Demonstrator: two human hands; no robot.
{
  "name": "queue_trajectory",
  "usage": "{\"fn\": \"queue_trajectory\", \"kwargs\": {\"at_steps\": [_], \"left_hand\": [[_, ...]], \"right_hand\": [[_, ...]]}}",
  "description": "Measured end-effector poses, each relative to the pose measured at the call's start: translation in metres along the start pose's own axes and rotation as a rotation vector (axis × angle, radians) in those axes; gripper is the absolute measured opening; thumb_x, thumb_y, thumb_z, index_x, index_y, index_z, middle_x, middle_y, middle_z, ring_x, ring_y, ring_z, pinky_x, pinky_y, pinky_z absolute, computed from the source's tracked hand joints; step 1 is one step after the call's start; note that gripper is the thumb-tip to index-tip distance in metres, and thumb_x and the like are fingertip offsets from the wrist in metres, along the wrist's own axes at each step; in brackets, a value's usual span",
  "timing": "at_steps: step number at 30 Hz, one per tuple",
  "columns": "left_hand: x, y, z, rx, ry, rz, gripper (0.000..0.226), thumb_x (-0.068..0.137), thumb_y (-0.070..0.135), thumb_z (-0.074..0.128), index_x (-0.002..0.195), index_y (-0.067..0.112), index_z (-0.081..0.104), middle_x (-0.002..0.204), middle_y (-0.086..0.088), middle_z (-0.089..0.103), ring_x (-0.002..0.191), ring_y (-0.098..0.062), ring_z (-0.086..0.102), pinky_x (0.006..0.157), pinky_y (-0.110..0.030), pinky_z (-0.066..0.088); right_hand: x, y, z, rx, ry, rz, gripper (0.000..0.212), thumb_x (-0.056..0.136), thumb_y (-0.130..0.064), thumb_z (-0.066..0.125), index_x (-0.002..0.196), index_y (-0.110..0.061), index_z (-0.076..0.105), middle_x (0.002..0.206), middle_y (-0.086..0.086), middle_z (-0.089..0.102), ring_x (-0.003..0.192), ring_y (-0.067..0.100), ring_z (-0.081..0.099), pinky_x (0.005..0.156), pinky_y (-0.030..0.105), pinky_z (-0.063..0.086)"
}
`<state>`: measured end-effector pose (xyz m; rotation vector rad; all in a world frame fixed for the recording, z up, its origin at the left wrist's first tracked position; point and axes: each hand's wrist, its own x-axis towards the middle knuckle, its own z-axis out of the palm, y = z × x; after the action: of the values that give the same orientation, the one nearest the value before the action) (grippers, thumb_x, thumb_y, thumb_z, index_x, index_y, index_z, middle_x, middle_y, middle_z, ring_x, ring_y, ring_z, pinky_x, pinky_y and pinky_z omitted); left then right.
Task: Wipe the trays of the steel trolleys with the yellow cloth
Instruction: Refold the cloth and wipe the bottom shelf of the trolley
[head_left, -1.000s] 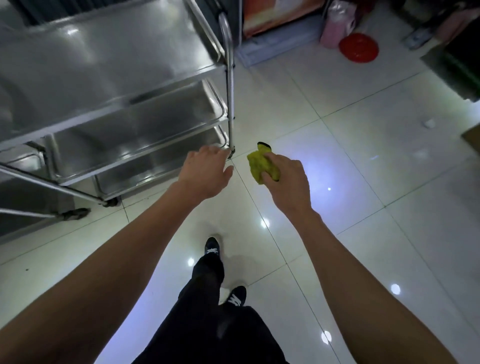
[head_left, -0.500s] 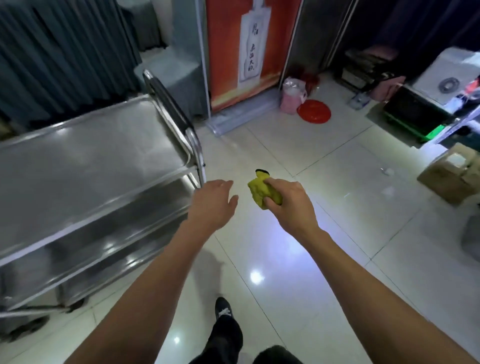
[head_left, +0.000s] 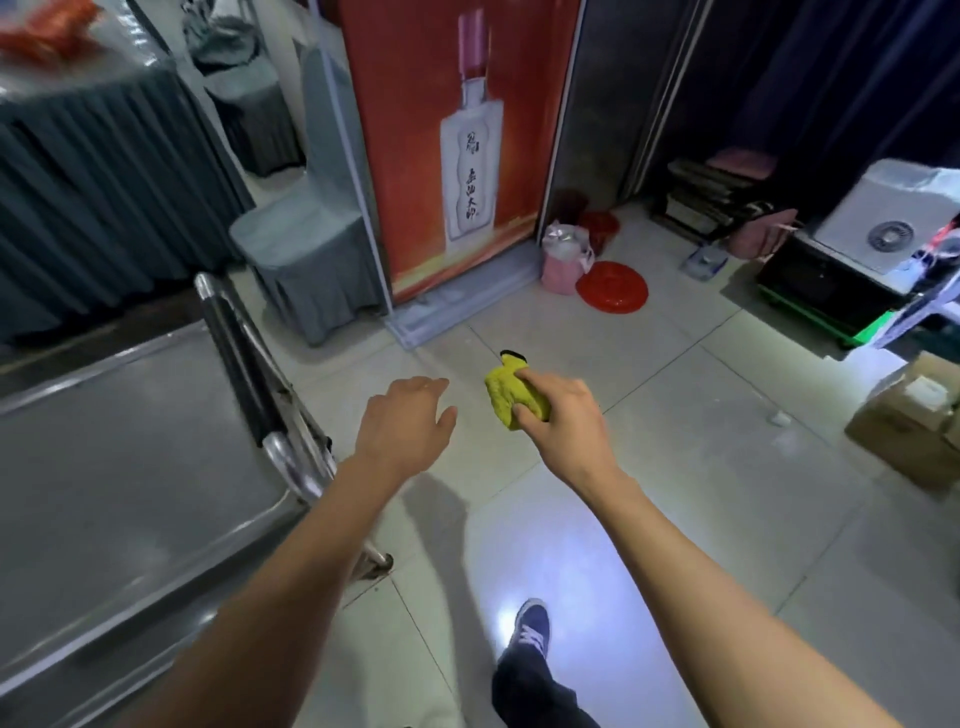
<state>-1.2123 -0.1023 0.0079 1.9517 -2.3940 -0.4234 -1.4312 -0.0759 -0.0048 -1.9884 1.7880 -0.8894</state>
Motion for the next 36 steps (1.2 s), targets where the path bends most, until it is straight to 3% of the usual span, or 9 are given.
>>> {"fn": "queue_trajectory", "kwargs": {"at_steps": [4, 10, 16, 21, 25, 31, 36], "left_hand": [[0.06, 0.006, -0.016, 0.0, 0.015, -0.079, 0.053, 0.101, 0.044, 0.043, 0.15, 0.024, 0.042, 0.15, -0.002, 0.049, 0.134, -0.027, 0.045, 0.106, -0.045, 0.041], [0.117, -0.024, -0.036, -0.05, 0.126, -0.259, 0.058, 0.1, 0.044, 0.048, 0.153, 0.023, 0.038, 0.15, -0.001, 0.05, 0.136, -0.023, 0.045, 0.108, -0.041, 0.04], [0.186, -0.088, -0.038, -0.093, 0.118, -0.401, 0.056, 0.1, 0.045, 0.046, 0.15, 0.023, 0.041, 0.15, 0.0, 0.049, 0.137, -0.023, 0.045, 0.108, -0.042, 0.041], [0.256, -0.139, -0.044, -0.182, 0.13, -0.461, 0.055, 0.1, 0.046, 0.046, 0.149, 0.021, 0.042, 0.15, -0.002, 0.05, 0.136, -0.025, 0.046, 0.108, -0.043, 0.041], [0.301, -0.174, -0.073, -0.209, 0.181, -0.487, 0.053, 0.101, 0.046, 0.046, 0.148, 0.022, 0.044, 0.147, -0.003, 0.052, 0.132, -0.025, 0.05, 0.104, -0.043, 0.042], [0.36, -0.243, -0.106, -0.229, 0.216, -0.576, 0.055, 0.099, 0.044, 0.048, 0.15, 0.023, 0.041, 0.151, 0.0, 0.049, 0.137, -0.023, 0.045, 0.109, -0.045, 0.041], [0.427, -0.31, -0.126, -0.186, 0.22, -0.657, 0.049, 0.099, 0.044, 0.046, 0.144, 0.026, 0.046, 0.144, -0.001, 0.055, 0.13, -0.024, 0.052, 0.102, -0.045, 0.046]], "right_hand": [[0.085, 0.023, -0.004, 0.014, -0.079, -0.067, 0.044, 0.083, -0.024, 0.073, 0.126, -0.024, 0.064, 0.119, -0.001, 0.07, 0.105, 0.03, 0.06, 0.09, 0.041, 0.047], [0.197, 0.022, 0.019, 0.026, -0.157, -0.199, 0.048, 0.085, -0.021, 0.074, 0.132, -0.02, 0.063, 0.127, 0.003, 0.068, 0.11, 0.029, 0.061, 0.096, 0.043, 0.046], [0.294, 0.01, 0.083, 0.016, -0.246, -0.324, 0.045, 0.085, -0.021, 0.071, 0.127, -0.032, 0.061, 0.112, 0.0, 0.07, 0.096, 0.03, 0.059, 0.077, 0.037, 0.047], [0.372, -0.007, 0.13, 0.044, -0.249, -0.36, 0.046, 0.085, -0.026, 0.066, 0.128, -0.038, 0.056, 0.11, -0.006, 0.069, 0.088, 0.012, 0.049, 0.07, 0.03, 0.037], [0.439, -0.031, 0.151, 0.05, -0.322, -0.364, 0.048, 0.085, -0.022, 0.068, 0.131, -0.035, 0.06, 0.117, -0.003, 0.068, 0.098, 0.025, 0.055, 0.077, 0.032, 0.041], [0.539, -0.071, 0.205, 0.096, -0.403, -0.404, 0.047, 0.086, -0.019, 0.068, 0.132, -0.026, 0.062, 0.117, -0.003, 0.069, 0.101, 0.027, 0.057, 0.085, 0.041, 0.048], [0.633, -0.098, 0.273, 0.145, -0.483, -0.503, 0.046, 0.086, -0.019, 0.07, 0.132, -0.024, 0.064, 0.12, -0.002, 0.069, 0.102, 0.029, 0.06, 0.089, 0.043, 0.049]]}}
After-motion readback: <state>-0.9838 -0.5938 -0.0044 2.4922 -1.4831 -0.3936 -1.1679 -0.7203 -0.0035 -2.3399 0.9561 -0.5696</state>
